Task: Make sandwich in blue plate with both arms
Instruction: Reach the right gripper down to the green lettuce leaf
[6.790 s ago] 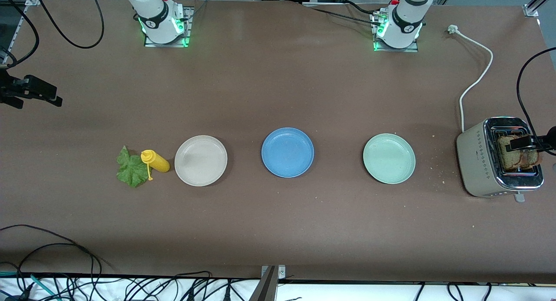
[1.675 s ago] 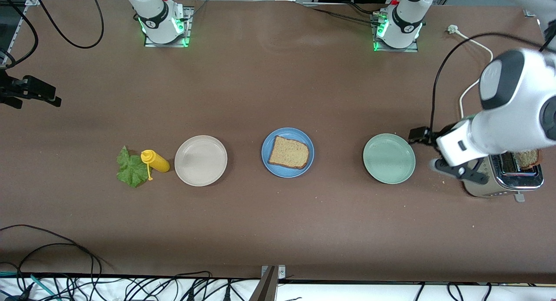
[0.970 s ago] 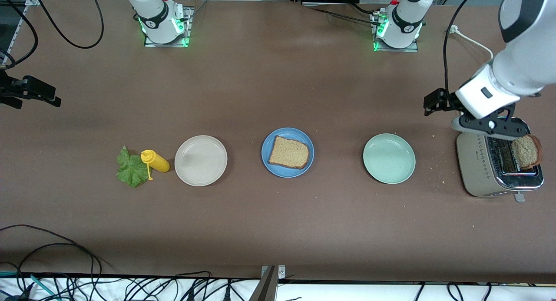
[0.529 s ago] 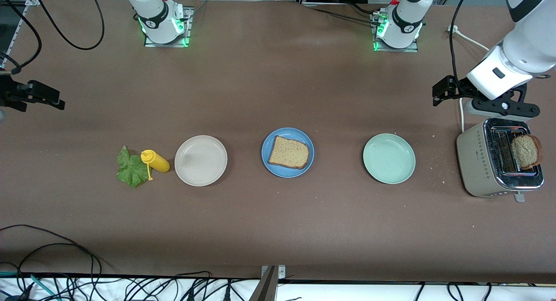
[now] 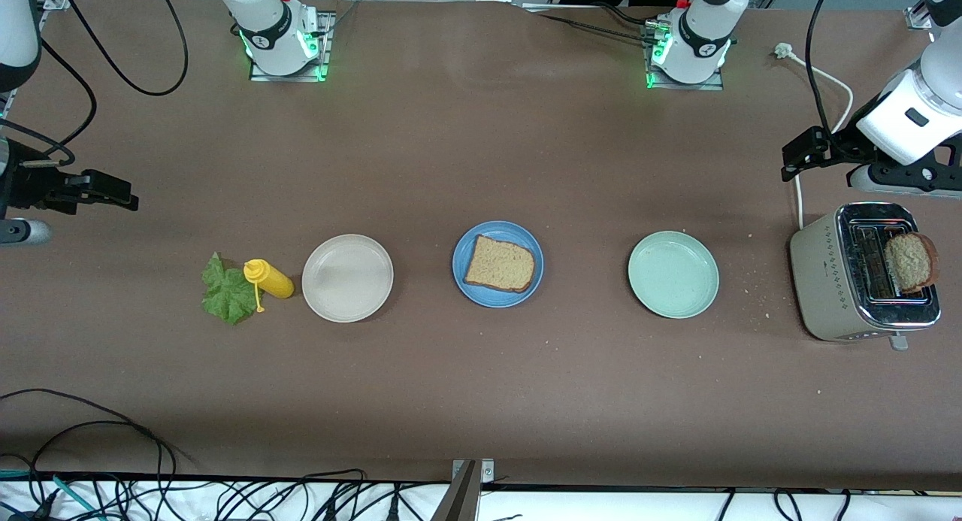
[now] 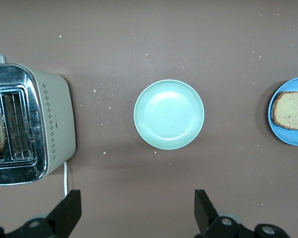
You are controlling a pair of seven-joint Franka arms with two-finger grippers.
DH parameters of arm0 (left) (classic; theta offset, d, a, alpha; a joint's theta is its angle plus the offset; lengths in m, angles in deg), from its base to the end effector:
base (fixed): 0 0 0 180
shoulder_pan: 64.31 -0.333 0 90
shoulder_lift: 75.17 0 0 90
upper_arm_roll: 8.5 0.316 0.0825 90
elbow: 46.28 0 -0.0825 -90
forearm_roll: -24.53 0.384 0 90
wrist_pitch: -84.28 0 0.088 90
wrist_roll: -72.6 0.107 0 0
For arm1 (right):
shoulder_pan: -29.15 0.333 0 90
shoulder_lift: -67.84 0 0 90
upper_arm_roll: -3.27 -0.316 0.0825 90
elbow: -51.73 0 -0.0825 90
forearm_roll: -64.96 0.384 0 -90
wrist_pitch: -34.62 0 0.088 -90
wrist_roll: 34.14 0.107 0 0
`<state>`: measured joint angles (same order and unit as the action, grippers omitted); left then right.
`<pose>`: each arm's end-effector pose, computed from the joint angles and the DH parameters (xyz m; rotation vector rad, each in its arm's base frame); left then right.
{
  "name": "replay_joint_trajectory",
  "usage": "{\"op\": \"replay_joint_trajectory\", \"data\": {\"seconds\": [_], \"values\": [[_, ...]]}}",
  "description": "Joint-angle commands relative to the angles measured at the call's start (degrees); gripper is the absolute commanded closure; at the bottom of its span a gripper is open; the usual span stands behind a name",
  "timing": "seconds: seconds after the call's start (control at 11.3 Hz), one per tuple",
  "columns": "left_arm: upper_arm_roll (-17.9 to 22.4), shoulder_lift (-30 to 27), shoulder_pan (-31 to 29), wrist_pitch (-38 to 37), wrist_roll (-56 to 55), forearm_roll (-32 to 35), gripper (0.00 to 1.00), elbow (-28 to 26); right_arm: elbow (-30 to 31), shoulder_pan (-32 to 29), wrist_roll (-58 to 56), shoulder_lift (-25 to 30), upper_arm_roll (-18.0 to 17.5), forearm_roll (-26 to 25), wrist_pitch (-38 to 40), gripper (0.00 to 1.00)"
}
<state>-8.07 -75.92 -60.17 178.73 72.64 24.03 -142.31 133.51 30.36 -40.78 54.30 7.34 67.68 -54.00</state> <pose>0.5535 -0.0367 0.5886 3.1315 -0.1014 -0.0231 0.6187 -0.0209 0.5513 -3.0947 -0.1012 0.1758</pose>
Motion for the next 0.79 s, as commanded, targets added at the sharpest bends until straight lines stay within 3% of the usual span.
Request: {"op": "replay_joint_trajectory", "data": {"seconds": [0.0,0.44,0.71], "values": [[-0.5,-1.2,-0.1,-0.5,0.2,1.3,0.00,-1.1,2.2,0.9,-0.3,-4.9,0.2,1.0,-4.6,0.00],[-0.7,-1.3,0.0,-1.9,0.5,1.0,0.00,0.1,5.6,1.0,0.2,-10.0,-0.1,-1.0,-16.2,0.00],[-0.8,-1.2,0.0,-1.9,0.4,1.0,0.00,0.1,9.9,1.0,-0.3,-12.4,-0.4,-1.2,-18.7,0.00]]}}
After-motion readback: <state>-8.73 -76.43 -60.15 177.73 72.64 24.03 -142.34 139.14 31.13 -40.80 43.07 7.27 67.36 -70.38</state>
